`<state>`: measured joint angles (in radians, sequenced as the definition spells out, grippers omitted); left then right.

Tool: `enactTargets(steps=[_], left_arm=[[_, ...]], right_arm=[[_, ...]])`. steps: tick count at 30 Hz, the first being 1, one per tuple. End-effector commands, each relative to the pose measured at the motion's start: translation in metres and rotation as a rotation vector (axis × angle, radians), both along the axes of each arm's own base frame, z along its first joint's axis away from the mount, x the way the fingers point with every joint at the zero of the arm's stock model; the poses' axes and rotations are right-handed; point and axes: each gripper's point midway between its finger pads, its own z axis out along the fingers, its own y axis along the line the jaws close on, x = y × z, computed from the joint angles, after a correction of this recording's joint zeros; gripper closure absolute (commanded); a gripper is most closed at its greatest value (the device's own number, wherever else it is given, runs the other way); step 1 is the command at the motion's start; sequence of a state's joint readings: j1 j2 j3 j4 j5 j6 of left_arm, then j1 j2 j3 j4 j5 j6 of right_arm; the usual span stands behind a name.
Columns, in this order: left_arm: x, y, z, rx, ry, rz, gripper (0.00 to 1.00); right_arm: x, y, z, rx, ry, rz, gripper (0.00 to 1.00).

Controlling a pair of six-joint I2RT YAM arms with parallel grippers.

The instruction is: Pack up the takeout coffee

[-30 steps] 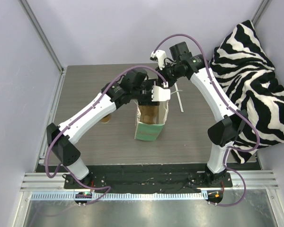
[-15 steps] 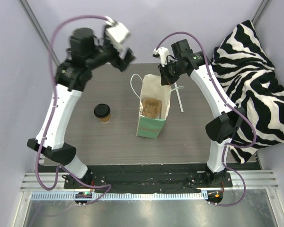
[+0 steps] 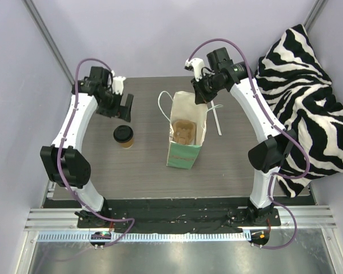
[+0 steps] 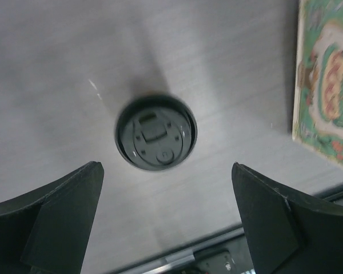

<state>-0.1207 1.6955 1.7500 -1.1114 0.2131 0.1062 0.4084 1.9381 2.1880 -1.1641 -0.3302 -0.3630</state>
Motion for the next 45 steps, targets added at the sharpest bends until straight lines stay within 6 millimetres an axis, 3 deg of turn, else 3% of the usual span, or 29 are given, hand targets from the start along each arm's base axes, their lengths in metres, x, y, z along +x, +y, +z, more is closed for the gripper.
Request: enactTargets(steps=[1,5,9,26,45], left_arm=[[-0.024,-0.003,-0.015,-0.048,0.098,0.027,0.0],[-0.02,0.011,-0.039,0.032,0.102,0.122,0.0],[-0.019,0.012,-0.055,0.056,0.093,0.165,0.08],[0.0,0.005,-0.077,0.063,0.094,0.213,0.16],[-0.015,0.01,-0.116,0.15,0.136,0.209,0.24]], right_arm=[[-0.002,0.001,0.022,0.028,-0.04,-0.007,0.99],[-0.002,0.001,0.02,0.03,-0.033,-0.015,0.99],[-0.001,0.001,0.021,0.028,-0.037,-0.016,0.99],[-0.002,0.0,0.019,0.016,-0.033,-0.012,0.99],[0.001,0.0,0.021,0.014,-0.048,-0.011,0.99]])
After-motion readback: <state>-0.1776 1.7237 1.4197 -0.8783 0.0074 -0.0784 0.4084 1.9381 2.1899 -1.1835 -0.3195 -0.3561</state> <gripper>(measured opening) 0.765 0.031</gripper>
